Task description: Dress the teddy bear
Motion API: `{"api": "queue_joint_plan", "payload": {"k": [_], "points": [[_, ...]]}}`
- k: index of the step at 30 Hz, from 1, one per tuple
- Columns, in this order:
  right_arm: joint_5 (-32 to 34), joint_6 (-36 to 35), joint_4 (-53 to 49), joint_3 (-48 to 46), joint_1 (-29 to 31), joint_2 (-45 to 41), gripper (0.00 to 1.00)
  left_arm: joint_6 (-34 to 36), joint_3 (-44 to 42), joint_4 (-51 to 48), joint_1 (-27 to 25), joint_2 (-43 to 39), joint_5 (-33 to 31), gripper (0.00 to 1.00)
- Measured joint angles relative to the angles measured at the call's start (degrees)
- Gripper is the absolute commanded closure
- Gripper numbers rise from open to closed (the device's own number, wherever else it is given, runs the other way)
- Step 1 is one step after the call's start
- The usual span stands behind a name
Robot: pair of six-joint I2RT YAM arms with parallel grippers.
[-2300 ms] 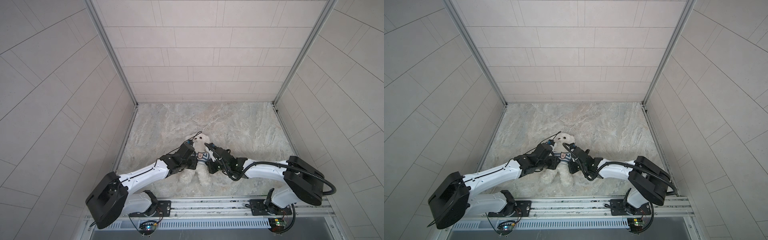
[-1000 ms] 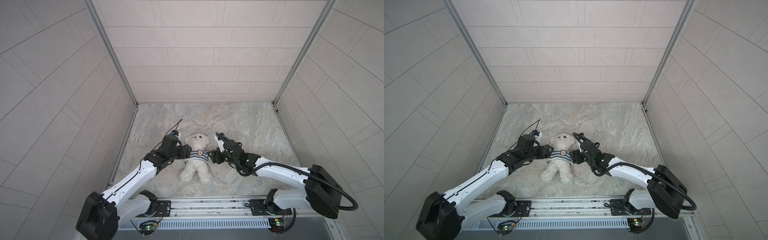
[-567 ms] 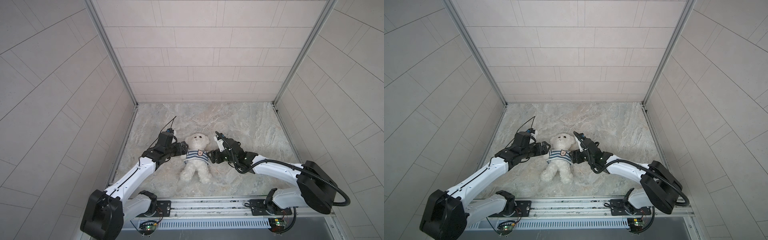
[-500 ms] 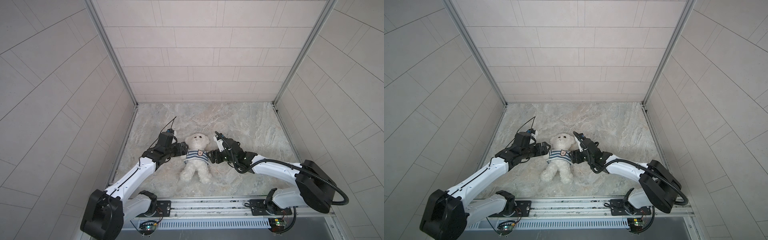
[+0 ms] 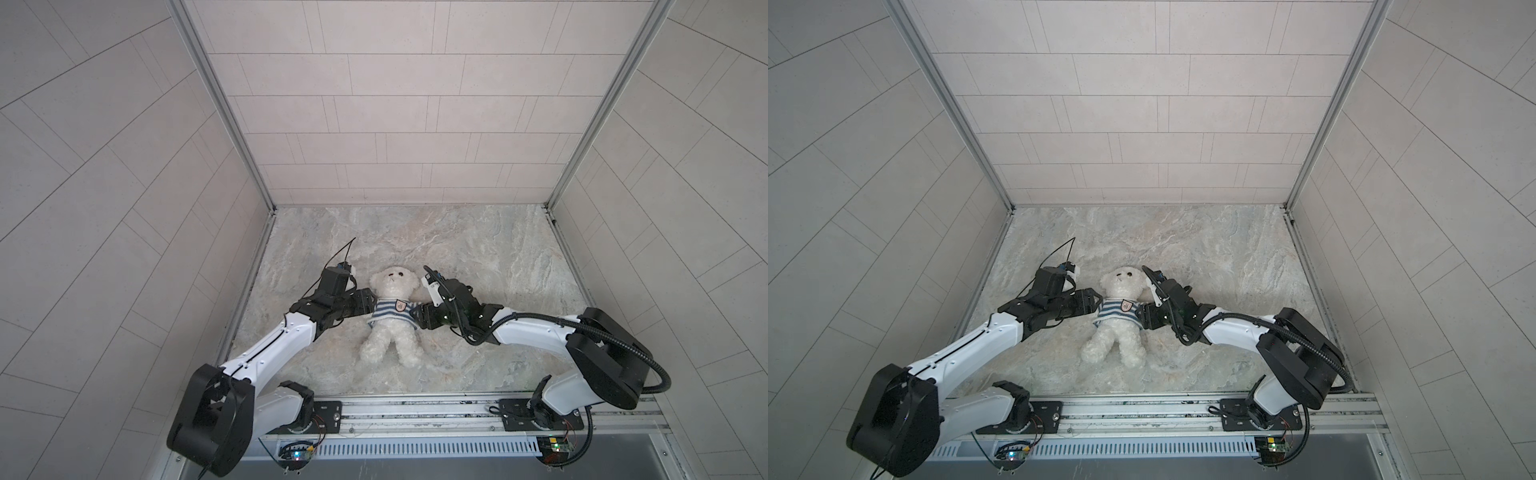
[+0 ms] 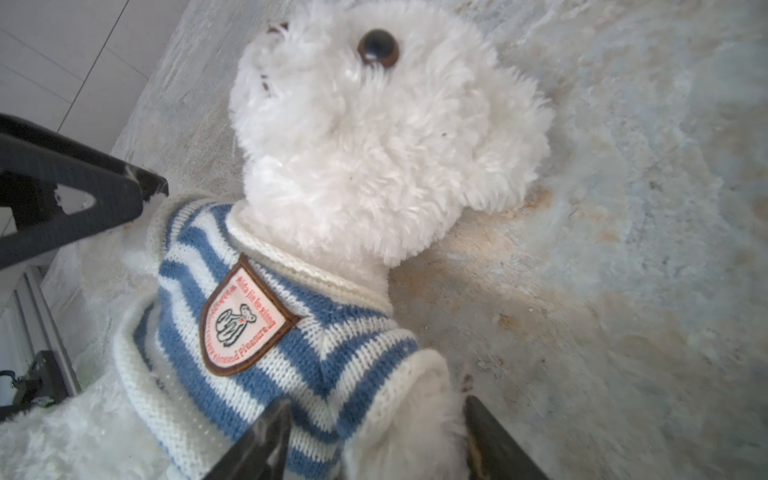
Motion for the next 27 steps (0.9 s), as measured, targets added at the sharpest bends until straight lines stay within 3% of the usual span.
{"api": "queue_joint_plan", "payload": {"k": [17,27], "points": [[-0.11,0.57,1.46,-0.02,0.17,1.62,0.75,-2.49,-2.47,4.02,-3.78,3.1,-0.55,0.53],[2.12,-0.24,-0.44,-1.38,-0.33,-3.26,0.78,-4.59,-2.4,5.77,-8.15,5.29,-1.84,0.59]]}}
